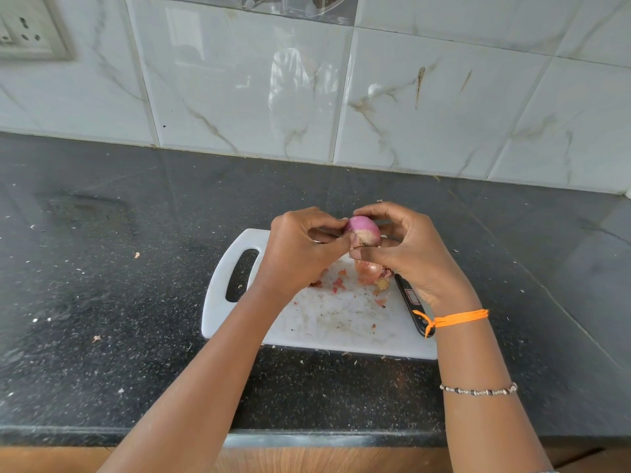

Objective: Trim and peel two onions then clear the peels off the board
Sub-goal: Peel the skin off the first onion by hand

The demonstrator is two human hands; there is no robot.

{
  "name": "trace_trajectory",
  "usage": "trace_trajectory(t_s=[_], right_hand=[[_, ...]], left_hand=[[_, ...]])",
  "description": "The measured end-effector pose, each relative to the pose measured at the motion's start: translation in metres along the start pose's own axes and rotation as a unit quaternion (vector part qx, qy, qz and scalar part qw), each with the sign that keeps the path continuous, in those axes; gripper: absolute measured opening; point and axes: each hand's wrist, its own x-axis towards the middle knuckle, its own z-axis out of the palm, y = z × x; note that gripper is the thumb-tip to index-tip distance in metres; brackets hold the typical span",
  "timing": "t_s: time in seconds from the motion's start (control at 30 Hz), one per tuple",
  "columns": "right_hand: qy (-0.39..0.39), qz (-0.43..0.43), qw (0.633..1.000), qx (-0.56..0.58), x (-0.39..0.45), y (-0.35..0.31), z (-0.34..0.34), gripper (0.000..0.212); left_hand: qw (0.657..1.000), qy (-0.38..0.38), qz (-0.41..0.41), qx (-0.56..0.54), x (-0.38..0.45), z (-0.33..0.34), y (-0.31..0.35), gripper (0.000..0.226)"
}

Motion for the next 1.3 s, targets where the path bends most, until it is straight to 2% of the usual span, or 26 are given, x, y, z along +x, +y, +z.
trace_trajectory(t_s=[0.23,0.4,0.57,0.67,1.13,1.3], right_hand=[[0.002,-0.001,1.0,-0.013,-0.001,0.0,0.0,0.049],[0.0,-0.002,0.999,-0.032,0.0,0.0,0.003,0.046],[0.023,-0.005,1.0,-0.002,0.0,-0.002,0.0,0.048],[0.035,-0.003,0.999,0.009,0.001,-0.001,-0.002,0.049],[0.064,-0.009,0.997,-0.051,0.003,0.002,0.007,0.047],[0.07,-0.029,0.992,-0.101,0.003,0.003,0.011,0.045]], left_hand=[[1.0,-0.015,0.007,0.02,0.001,-0.001,-0.001,0.015],[0.997,0.028,0.036,0.06,0.0,0.002,-0.004,0.009],[0.999,0.032,-0.031,-0.01,0.002,0.001,-0.002,0.02],[0.997,0.035,-0.046,-0.051,0.001,0.001,0.003,0.012],[0.998,0.043,-0.045,0.024,0.0,0.005,0.002,0.006],[0.997,0.049,-0.016,0.054,-0.002,0.005,-0.001,0.005]])
